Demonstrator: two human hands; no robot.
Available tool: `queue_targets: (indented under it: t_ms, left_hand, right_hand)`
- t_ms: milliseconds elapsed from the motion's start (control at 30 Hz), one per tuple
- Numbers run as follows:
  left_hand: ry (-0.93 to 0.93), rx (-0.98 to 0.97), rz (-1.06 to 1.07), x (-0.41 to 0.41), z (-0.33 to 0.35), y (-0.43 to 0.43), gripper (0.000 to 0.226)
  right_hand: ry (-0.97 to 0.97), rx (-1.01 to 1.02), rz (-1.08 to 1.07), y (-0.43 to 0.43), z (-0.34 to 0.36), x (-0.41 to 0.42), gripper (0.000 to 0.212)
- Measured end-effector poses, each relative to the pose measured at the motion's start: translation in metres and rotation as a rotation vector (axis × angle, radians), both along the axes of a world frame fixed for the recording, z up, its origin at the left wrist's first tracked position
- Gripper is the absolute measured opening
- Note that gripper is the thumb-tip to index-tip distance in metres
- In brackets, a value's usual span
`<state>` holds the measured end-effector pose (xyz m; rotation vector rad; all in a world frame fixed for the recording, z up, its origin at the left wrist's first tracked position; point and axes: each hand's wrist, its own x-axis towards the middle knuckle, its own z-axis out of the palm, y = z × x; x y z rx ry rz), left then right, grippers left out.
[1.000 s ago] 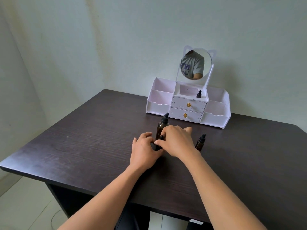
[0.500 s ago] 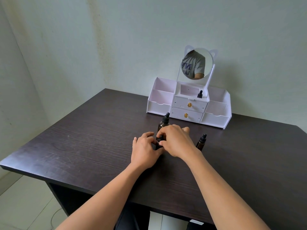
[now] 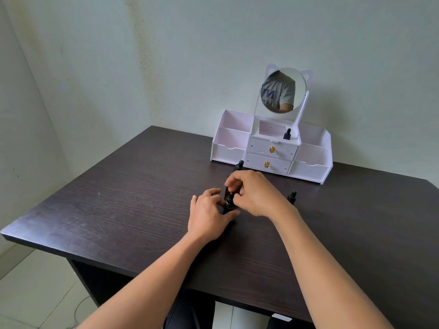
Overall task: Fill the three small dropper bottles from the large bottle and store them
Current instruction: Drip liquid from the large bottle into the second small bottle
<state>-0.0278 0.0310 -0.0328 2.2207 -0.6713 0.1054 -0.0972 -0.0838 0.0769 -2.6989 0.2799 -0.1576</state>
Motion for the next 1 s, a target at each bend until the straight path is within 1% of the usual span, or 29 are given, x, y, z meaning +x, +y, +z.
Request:
queue_targets:
  t_ms: [67, 167, 233, 267, 333, 367, 500, 567, 600, 633, 700, 767, 900, 1000]
  left_hand:
    - [0.002, -0.003, -0.009, 0.000, 0.000, 0.000, 0.026]
    - [-0.008, -0.011, -0.017, 0.000, -0.001, 0.000, 0.025]
    - [-0.003, -0.014, -0.017, 0.000, 0.000, 0.001, 0.026]
    - [-0.003, -0.011, -0.016, -0.001, 0.000, 0.001, 0.027]
    - [-0.012, -0.010, -0.012, -0.002, 0.002, 0.002, 0.027]
    - [-0.015, -0.014, -0.010, -0.002, 0.003, 0.002, 0.027]
    - [-0.009, -0.027, -0.020, -0.001, 0.001, 0.001, 0.024]
    - [-0.008, -0.024, -0.019, -0.001, 0.000, 0.000, 0.024]
    - [-0.008, -0.021, -0.016, -0.001, 0.001, 0.000, 0.024]
    - [-0.010, -0.018, -0.011, -0.001, 0.001, 0.000, 0.024]
    - [-0.015, -0.012, -0.002, 0.000, -0.001, 0.000, 0.027]
    - [-0.010, -0.006, 0.000, 0.001, -0.003, -0.001, 0.031]
    - [-0.006, 0.003, 0.007, 0.002, -0.003, -0.002, 0.031]
    - [0.007, -0.014, 0.014, 0.000, -0.002, -0.001, 0.031]
  right_hand:
    - [-0.011, -0.026, -0.012, 0.000, 0.002, 0.000, 0.025]
    - [-0.050, -0.124, -0.065, 0.000, -0.003, -0.001, 0.018]
    - [-0.048, -0.135, -0.049, 0.000, -0.009, 0.000, 0.009]
    - [-0.037, -0.104, -0.022, 0.000, -0.009, 0.000, 0.010]
    - [-0.011, -0.032, 0.011, -0.002, -0.008, -0.001, 0.024]
    - [-0.007, -0.023, 0.013, -0.003, -0.006, -0.001, 0.027]
    - [-0.044, -0.091, -0.032, -0.004, -0.007, 0.000, 0.026]
    - [-0.055, -0.121, -0.031, -0.003, -0.012, 0.002, 0.019]
    - [-0.059, -0.109, -0.016, -0.004, -0.014, 0.003, 0.014]
    - [-0.061, -0.079, -0.004, -0.004, -0.015, 0.003, 0.014]
    - [-0.087, -0.006, 0.011, -0.005, -0.015, 0.004, 0.022]
    - [-0.102, 0.020, 0.018, -0.007, -0.013, 0.005, 0.024]
    - [-0.115, 0.031, 0.007, -0.010, -0.013, 0.005, 0.017]
    - [-0.189, 0.083, -0.042, -0.017, -0.010, 0.001, 0.008]
